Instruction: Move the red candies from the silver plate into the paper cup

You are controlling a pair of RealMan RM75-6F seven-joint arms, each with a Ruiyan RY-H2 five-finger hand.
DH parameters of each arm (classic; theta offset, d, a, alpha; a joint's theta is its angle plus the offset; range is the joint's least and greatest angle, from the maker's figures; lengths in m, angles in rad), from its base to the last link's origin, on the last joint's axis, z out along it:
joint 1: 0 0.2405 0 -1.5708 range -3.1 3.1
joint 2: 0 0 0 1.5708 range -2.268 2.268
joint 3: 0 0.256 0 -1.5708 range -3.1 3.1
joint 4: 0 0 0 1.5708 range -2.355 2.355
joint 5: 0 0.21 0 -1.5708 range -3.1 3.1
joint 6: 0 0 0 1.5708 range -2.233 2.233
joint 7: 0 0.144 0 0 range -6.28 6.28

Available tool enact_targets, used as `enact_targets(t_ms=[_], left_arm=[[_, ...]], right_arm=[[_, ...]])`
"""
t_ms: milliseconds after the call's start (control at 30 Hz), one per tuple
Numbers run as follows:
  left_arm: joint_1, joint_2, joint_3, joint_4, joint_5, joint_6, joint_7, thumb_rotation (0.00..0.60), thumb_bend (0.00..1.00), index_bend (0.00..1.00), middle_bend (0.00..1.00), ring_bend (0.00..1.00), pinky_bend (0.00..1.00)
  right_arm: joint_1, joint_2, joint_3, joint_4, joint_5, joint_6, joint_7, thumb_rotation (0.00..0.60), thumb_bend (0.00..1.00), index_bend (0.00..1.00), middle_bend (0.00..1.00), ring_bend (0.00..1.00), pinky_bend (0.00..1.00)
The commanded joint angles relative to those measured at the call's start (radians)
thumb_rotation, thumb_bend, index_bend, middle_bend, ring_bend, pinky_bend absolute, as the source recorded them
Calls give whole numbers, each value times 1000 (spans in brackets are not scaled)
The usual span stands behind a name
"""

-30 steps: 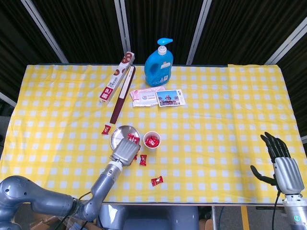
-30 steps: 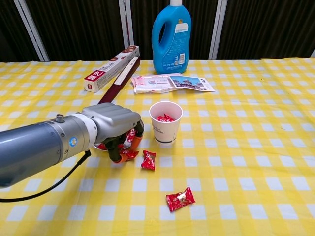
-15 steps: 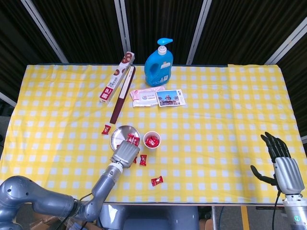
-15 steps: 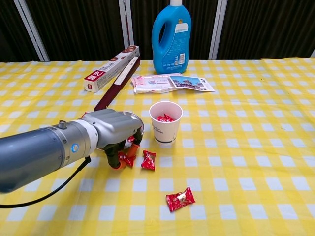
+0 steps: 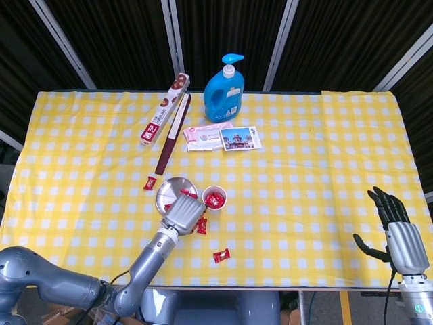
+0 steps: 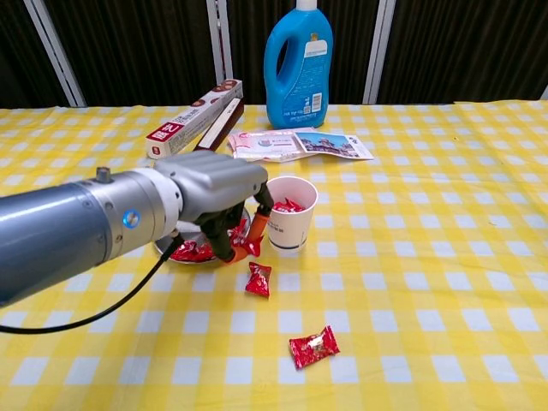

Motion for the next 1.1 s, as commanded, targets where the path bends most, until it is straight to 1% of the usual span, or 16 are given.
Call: enact_targets(t_ms=[33, 133, 233, 400, 500, 600, 667, 767, 933, 1033, 1067, 1100], left_arm=[[-14, 18, -47, -27, 30, 18, -17, 600, 440, 581, 1000, 1000, 1000], [-34, 13, -86, -17, 32, 20, -17, 600, 438, 573, 1000, 1000, 1000], [-67, -7, -119, 24, 9, 6, -1, 600, 436, 569, 1000, 1000, 1000], [-114, -48, -142, 105, -52, -24, 33, 600, 423, 561, 1000, 1000, 1000], [-135, -72, -153, 150, -68, -37, 37, 600, 421, 556, 1000, 1000, 1000], [-153, -90, -161, 186, -83, -48, 39, 600, 365, 522, 1000, 1000, 1000], [-161, -93, -162, 194, -99, -53, 47, 600, 301, 496, 1000, 1000, 1000], [-165, -85, -158, 182, -120, -51, 58, 600, 256, 489, 1000, 1000, 1000], [-151, -54, -138, 128, -120, -29, 58, 600, 252, 485, 999, 1000, 1000], [-129, -17, -105, 67, -94, -17, 48, 600, 252, 475, 998, 1000, 1000], [-122, 0, -90, 43, -78, -25, 40, 600, 248, 468, 997, 1000, 1000], [-116, 27, -61, 10, -36, -57, 29, 600, 244, 462, 995, 1000, 1000]], right_arm=[[0, 0, 0, 0, 0, 0, 0, 600, 360, 0, 0, 0, 0], [0, 0, 1, 0, 0, 0, 2, 600, 360, 0, 0, 0, 0], [1, 0, 2, 0, 2, -1, 5, 600, 360, 0, 0, 0, 0], [0, 4, 3, 1, 5, 0, 12, 600, 360, 0, 0, 0, 0], [-1, 7, 5, 0, 8, 1, 21, 600, 360, 0, 0, 0, 0], [1, 8, 6, 2, 9, -1, 24, 600, 360, 0, 0, 0, 0], [1, 9, 6, 2, 10, -2, 24, 600, 360, 0, 0, 0, 0], [0, 9, 7, 1, 10, -1, 23, 600, 360, 0, 0, 0, 0], [0, 7, 5, 1, 8, 1, 18, 600, 361, 0, 0, 0, 0], [0, 5, 6, 2, 10, 0, 14, 600, 360, 0, 0, 0, 0], [0, 5, 6, 2, 13, -2, 13, 600, 360, 0, 0, 0, 0], [1, 3, 6, 2, 14, -5, 9, 600, 361, 0, 0, 0, 0]])
